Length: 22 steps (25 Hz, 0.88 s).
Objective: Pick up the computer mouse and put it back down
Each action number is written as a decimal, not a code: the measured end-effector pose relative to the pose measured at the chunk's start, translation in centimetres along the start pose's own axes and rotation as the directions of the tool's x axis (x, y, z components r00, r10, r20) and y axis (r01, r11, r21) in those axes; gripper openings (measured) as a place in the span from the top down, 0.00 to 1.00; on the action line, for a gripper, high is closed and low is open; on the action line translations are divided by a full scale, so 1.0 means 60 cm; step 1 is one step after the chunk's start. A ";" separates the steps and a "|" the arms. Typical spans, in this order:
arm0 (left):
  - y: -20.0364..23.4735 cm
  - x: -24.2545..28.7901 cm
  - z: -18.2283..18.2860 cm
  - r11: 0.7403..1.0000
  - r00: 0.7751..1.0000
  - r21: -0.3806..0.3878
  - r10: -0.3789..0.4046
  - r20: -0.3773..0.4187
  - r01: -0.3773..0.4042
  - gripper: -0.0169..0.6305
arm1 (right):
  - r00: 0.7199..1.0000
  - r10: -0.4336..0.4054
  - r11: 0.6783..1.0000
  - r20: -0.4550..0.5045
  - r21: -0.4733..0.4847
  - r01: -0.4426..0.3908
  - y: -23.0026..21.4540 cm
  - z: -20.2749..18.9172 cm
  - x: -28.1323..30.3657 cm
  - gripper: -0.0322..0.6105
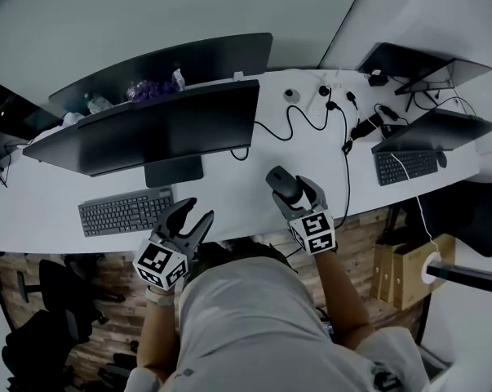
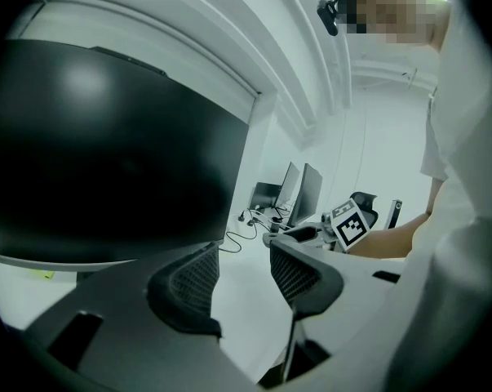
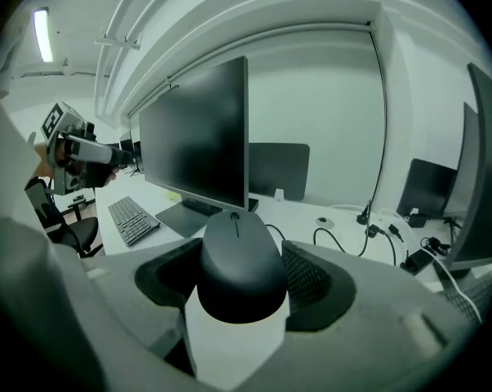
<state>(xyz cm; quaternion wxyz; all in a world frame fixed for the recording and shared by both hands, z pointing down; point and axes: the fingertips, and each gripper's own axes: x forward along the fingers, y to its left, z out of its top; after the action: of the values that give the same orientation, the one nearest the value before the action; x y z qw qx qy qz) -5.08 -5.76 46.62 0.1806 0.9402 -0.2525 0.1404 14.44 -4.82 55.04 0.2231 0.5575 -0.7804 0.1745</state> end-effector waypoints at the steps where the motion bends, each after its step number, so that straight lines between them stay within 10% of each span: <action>1: 0.001 -0.004 -0.003 1.000 1.000 -0.004 0.010 -0.003 -0.010 0.70 | 1.000 0.005 1.000 -0.015 -0.002 -0.005 0.001 -0.009 0.009 0.49; 22: 0.034 -0.078 -0.070 0.972 0.978 -0.111 0.204 -0.032 -0.206 0.70 | 0.969 0.113 0.993 -0.218 -0.014 -0.119 0.029 -0.134 0.159 0.49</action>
<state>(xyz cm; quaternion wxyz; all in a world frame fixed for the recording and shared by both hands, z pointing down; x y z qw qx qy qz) -10.79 -3.70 49.28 0.2208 0.8958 -0.3539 0.1535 11.34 -7.62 66.89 0.3037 0.4856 -0.7849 0.2363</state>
